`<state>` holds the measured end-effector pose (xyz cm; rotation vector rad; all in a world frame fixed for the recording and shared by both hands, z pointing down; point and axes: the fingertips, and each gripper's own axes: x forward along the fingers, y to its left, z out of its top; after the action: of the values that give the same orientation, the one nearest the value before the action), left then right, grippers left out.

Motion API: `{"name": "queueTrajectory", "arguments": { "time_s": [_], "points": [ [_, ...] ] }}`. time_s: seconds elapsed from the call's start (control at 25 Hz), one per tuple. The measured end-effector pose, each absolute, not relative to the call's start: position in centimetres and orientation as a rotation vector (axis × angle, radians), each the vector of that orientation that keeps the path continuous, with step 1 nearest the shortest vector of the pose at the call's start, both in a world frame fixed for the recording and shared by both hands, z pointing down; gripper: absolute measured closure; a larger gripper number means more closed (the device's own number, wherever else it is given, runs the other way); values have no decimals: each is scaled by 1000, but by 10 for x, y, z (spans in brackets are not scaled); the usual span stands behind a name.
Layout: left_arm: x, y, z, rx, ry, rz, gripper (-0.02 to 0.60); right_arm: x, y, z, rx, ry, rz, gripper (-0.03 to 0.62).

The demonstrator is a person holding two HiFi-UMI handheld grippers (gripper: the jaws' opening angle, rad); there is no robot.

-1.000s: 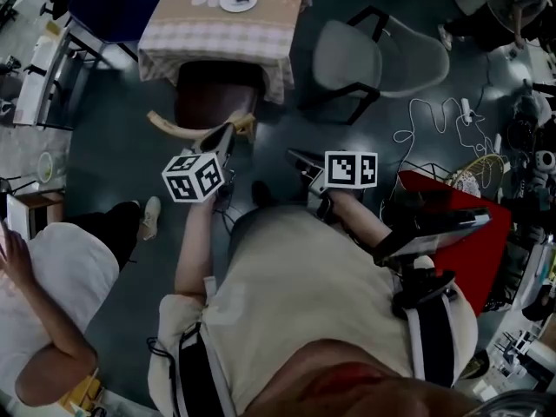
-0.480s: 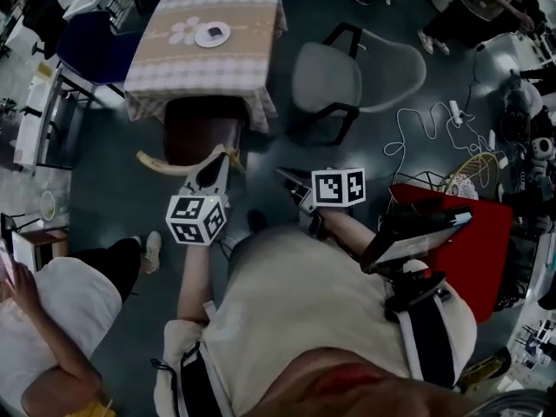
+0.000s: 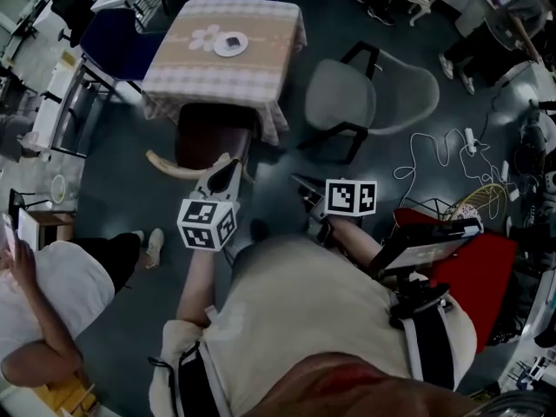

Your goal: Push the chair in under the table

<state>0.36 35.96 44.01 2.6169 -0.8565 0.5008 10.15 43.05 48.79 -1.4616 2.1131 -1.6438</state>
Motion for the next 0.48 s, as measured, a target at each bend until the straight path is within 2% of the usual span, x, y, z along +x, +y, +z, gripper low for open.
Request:
{"name": "queueTrajectory", "arguments": {
  "time_s": [0.28,0.48],
  "points": [
    [30,375,441,2597,-888,572,574,138,442,492,-1443,2100,-1678,585],
    [89,368,430,2655,-869,567,574,199,442,487,-1468,2031,-1640,585]
  ]
}}
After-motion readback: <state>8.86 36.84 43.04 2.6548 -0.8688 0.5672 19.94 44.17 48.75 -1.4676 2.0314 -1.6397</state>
